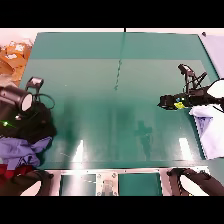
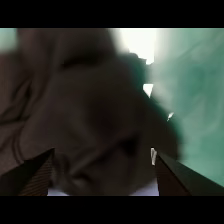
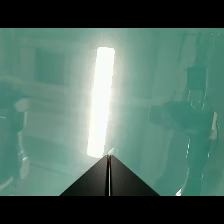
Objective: Fold the shirts.
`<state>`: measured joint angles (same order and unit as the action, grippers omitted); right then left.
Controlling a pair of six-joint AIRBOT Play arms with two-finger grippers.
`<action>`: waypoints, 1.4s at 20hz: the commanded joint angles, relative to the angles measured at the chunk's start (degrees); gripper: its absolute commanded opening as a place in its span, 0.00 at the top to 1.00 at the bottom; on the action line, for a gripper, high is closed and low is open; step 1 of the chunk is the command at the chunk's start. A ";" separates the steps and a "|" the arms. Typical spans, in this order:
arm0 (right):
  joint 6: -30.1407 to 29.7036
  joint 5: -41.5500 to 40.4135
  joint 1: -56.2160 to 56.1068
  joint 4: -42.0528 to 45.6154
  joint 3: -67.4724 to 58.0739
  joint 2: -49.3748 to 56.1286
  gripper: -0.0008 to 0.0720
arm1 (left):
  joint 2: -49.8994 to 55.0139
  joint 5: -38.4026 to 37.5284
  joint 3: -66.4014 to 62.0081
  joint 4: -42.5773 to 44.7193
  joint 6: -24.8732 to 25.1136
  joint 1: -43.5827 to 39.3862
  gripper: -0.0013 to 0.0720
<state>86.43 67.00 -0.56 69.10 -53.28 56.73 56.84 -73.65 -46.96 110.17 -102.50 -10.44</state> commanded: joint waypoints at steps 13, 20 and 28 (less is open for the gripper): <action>0.02 -0.02 -0.07 -0.02 0.02 -0.04 0.97 | 2.36 12.48 -1.77 -13.46 11.32 13.55 0.96; 0.07 -2.95 -0.09 -3.30 0.24 -0.04 0.96 | -4.22 10.78 -36.94 -28.46 15.93 -10.95 0.96; 0.11 -2.84 0.20 -3.02 -2.58 -0.04 0.65 | 12.04 15.69 -32.89 -37.33 17.53 -24.15 0.71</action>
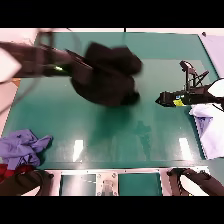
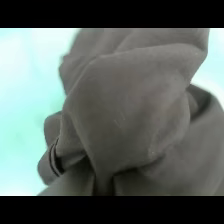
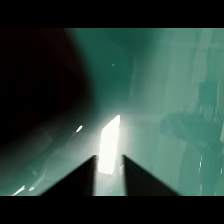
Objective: Fold the shirts.
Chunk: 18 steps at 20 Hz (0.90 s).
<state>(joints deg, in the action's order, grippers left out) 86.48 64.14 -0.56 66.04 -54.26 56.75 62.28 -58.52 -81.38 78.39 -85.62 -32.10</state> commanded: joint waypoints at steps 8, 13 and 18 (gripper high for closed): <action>-0.33 7.72 17.62 -2.25 -8.72 9.16 0.41 | 14.27 -19.98 1.95 -6.56 -1.38 11.80 0.00; -5.73 3.74 18.67 -7.80 -3.06 22.36 0.63 | 14.32 -10.78 20.13 -22.23 1.29 14.60 0.00; -13.49 -2.62 14.49 -21.00 -2.75 33.77 0.62 | 18.58 8.22 32.94 -43.15 11.85 11.87 0.00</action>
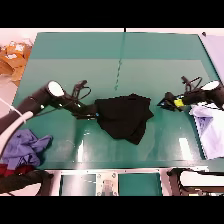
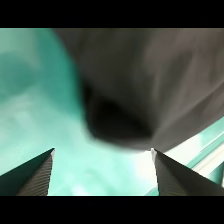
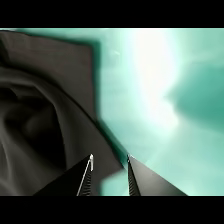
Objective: Fold the shirts.
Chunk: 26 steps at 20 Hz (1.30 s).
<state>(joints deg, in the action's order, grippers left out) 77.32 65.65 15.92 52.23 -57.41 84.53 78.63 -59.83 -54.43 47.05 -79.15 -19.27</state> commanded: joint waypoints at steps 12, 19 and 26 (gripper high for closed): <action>-7.48 -4.66 -9.55 -9.18 -15.32 13.03 0.97 | -1.31 -7.67 -7.37 -3.45 5.27 4.17 0.96; -5.77 5.49 -2.54 -9.22 -35.54 -14.10 0.97 | -23.26 -8.72 -31.56 12.20 -1.38 10.60 0.96; -6.88 -0.50 -0.48 -6.45 -41.03 -41.29 0.97 | -27.47 -9.35 -50.93 14.75 2.34 10.62 0.95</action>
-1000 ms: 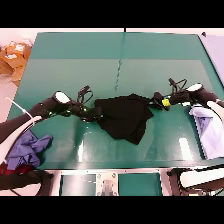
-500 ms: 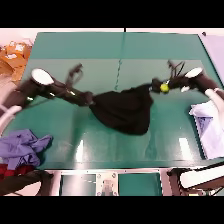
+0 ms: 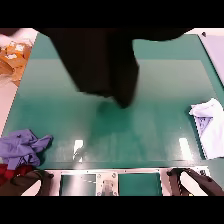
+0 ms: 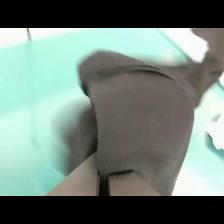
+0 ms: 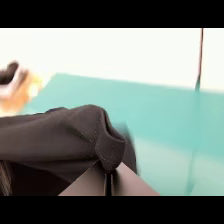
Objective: Fold the shirts.
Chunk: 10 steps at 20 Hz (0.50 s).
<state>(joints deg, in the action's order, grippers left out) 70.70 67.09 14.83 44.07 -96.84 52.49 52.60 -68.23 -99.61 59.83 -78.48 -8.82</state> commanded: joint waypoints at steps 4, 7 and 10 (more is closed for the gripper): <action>1.33 -2.08 0.61 8.92 -1.51 -13.60 0.97 | 0.31 -8.22 -5.57 8.11 2.71 0.17 0.95; 1.33 -2.12 0.61 8.92 1.77 -13.22 0.97 | 2.12 -4.61 -5.46 9.66 5.31 0.17 0.95; 1.29 -2.54 0.59 8.90 12.85 -11.28 0.97 | 8.17 -2.78 -5.29 9.62 5.53 0.17 0.95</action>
<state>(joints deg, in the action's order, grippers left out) 71.79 64.99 15.40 51.99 -91.31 40.53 56.73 -72.23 -104.81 68.05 -74.00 -8.71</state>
